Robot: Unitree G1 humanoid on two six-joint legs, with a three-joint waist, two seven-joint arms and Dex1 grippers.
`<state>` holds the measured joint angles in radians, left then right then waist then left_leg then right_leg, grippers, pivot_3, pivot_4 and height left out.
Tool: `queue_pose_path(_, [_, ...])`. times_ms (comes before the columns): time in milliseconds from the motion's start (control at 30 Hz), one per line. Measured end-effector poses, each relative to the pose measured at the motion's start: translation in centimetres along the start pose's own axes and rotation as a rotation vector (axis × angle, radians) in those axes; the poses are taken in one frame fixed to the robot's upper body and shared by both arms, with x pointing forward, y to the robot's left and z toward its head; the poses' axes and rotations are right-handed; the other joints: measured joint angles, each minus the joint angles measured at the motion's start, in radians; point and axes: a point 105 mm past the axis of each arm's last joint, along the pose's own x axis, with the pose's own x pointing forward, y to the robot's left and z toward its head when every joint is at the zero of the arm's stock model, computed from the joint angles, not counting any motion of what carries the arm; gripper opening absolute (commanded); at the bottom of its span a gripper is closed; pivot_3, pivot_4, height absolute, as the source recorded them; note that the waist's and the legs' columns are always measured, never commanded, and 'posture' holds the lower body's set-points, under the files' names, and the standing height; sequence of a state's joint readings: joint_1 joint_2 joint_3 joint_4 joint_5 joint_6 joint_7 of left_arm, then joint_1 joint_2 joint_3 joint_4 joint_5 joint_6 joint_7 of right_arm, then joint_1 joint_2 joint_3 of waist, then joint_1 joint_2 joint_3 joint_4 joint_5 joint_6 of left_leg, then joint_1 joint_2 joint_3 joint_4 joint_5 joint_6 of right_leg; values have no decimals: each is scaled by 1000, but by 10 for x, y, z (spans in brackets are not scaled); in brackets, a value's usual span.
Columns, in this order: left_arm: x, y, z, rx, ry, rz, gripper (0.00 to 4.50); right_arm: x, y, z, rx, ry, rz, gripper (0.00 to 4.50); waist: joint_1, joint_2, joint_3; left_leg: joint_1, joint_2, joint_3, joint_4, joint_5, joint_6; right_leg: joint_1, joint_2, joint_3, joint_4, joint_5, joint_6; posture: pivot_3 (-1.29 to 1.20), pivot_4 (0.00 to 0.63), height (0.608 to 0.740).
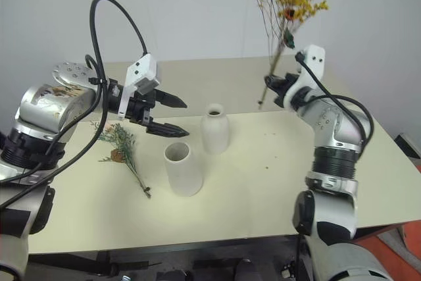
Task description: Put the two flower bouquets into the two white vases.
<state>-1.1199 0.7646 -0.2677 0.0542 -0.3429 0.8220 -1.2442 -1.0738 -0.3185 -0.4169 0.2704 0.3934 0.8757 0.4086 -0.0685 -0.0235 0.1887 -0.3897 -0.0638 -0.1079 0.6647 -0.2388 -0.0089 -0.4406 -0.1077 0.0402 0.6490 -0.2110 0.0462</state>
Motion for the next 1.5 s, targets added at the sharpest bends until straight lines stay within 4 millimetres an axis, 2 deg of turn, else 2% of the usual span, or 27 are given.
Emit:
queue_pose_path(67, [2,4,0,-35,-6,37,4500,6,18,11,18,-60,69,38,-3,0,0,0,0,0,0,0,0,0,0,0,0,0,0,0,150,740])
queue_pose_path(167, [2,9,-3,-77,-1,86,4500,11,32,18,7,-110,118,38,-3,0,0,0,0,0,0,0,0,0,1,0,1,0,0,0,150,740])
queue_pose_path(500, [12,26,1,-127,-30,258,4500,26,69,-3,-41,-76,242,38,-2,0,0,0,0,0,0,0,0,0,1,1,1,0,0,0,150,740])
queue_pose_path(700, [13,30,1,-135,-41,309,4500,22,76,-26,-73,-31,281,38,-2,0,0,0,0,0,0,0,0,-1,1,1,1,0,0,0,150,740])
queue_pose_path(833, [17,30,-8,-159,-32,315,4500,19,82,-37,-93,-13,302,38,-3,1,0,0,0,0,0,0,0,-1,1,2,1,0,0,0,150,740])
queue_pose_path(1100, [17,29,-9,-160,-33,308,4500,18,88,-55,-123,27,327,38,-2,1,0,0,0,0,0,0,0,-1,1,2,1,0,0,0,150,740])
queue_pose_path(1500, [14,28,-9,-158,-28,287,4500,5,83,-90,-277,54,324,38,-2,1,0,0,0,0,0,0,0,0,1,2,0,0,0,0,150,740])
